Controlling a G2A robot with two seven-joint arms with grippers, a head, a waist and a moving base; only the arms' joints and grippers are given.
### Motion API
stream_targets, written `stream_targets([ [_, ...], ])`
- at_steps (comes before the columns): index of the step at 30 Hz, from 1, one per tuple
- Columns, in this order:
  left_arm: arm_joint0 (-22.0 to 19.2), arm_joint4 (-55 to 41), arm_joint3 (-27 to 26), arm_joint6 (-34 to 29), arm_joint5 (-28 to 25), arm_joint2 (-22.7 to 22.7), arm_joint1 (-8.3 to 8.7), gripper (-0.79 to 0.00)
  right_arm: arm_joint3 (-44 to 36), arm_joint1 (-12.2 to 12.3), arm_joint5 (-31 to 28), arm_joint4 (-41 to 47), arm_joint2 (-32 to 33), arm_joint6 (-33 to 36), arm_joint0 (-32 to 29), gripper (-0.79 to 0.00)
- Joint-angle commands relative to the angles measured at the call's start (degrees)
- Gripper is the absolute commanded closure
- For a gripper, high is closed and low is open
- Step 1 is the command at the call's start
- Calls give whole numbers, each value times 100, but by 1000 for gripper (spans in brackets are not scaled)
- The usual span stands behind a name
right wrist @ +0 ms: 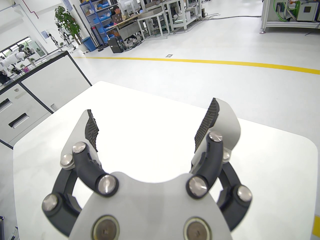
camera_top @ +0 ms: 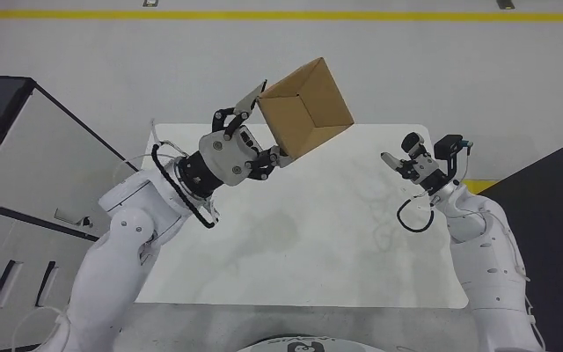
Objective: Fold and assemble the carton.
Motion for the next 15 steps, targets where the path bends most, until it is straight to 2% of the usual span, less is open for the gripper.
stream_targets([
  [1, 19, -656, -15, 368, 131, 13, -10, 0, 0, 0, 0, 0, 0, 0, 0, -785],
  [5, 0, -1402, -129, 931, 226, 19, -24, 0, 0, 0, 0, 0, 0, 0, 0, -785],
  [9, -30, -1966, -184, 1235, 263, 14, -36, 0, 0, 0, 0, 0, 0, 0, 0, -785],
  [13, -83, -2080, -211, 1399, 343, 1, -40, 0, 0, 0, 0, 0, 0, 0, 0, -785],
  [15, -85, -2163, -156, 1256, 437, 16, -48, 0, 0, 0, 0, 0, 0, 0, 0, -785],
])
